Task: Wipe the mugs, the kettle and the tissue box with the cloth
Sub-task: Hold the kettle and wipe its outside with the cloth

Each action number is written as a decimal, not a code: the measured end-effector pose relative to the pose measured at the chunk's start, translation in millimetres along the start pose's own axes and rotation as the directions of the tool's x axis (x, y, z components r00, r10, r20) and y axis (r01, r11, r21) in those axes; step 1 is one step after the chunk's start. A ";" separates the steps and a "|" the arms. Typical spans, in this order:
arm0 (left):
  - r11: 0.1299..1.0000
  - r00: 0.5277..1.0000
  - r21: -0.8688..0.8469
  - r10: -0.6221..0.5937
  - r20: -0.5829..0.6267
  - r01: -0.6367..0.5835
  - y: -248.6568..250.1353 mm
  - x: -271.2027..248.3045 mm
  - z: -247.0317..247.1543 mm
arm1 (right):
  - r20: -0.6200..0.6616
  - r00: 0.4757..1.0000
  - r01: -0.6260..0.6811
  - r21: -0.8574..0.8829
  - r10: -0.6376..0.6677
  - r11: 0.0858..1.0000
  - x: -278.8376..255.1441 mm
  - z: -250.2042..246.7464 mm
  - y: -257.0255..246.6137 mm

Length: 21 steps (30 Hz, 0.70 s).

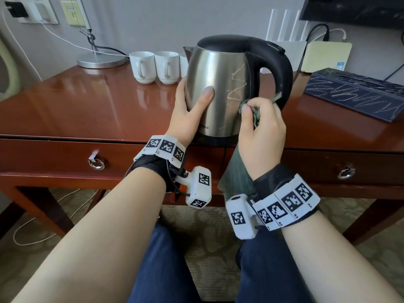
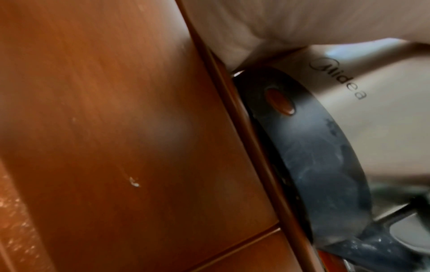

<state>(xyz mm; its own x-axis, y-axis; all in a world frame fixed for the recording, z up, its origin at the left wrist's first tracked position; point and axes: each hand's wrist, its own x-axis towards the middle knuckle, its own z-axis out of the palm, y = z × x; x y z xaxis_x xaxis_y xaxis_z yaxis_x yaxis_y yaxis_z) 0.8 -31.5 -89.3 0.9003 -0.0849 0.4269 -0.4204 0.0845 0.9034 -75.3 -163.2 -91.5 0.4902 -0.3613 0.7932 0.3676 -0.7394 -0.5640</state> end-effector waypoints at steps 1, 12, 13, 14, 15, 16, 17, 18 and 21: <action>1.000 1.000 -0.001 0.000 0.001 0.000 -0.5 0.2 -0.3 | -0.007 1.000 0.017 0.005 -0.017 1.000 6.8 -0.3 -4.1; 1.000 1.000 0.002 0.015 -0.007 -0.015 -5.0 2.5 0.2 | 0.064 0.997 0.040 -0.017 -0.039 0.999 -9.0 3.9 1.2; 1.000 1.000 0.009 0.022 -0.008 -0.022 -5.7 3.0 0.0 | 0.046 0.998 0.036 -0.013 -0.035 0.999 -3.4 3.2 -0.3; 1.000 1.000 0.014 0.026 -0.006 -0.026 -6.1 3.2 -0.1 | 0.029 0.999 0.040 -0.008 -0.040 0.999 2.9 2.6 -2.2; 0.999 1.000 0.017 0.029 -0.005 -0.029 -6.5 3.6 -0.3 | 0.017 0.998 0.054 -0.003 -0.054 0.999 8.6 2.0 -4.3; 0.999 1.000 0.016 0.030 -0.005 -0.030 -6.4 3.9 -0.3 | 0.016 0.997 0.078 -0.001 -0.078 0.997 12.5 1.9 -6.4; 1.000 1.000 0.012 0.028 -0.005 -0.028 -6.4 4.0 -0.3 | 0.024 0.994 0.107 -0.003 -0.107 0.994 13.4 1.9 -8.4; 1.000 1.000 0.006 0.024 -0.003 -0.024 -6.0 4.0 -0.2 | 0.043 0.990 0.137 -0.010 -0.136 0.991 11.4 2.1 -10.0; 1.000 1.000 -0.012 0.021 0.002 -0.021 -5.6 3.6 0.0 | 0.136 0.968 0.223 -0.070 -0.213 0.972 -5.1 2.0 -8.5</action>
<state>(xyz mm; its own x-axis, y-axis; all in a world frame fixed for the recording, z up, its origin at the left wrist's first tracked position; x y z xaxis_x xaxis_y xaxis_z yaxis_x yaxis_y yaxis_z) 6.4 -32.3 -92.8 0.8912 -0.0849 0.4456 -0.4376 0.0978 0.8938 -79.4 -153.9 -91.2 0.5033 -0.1155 0.8563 0.4118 -0.8392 -0.3552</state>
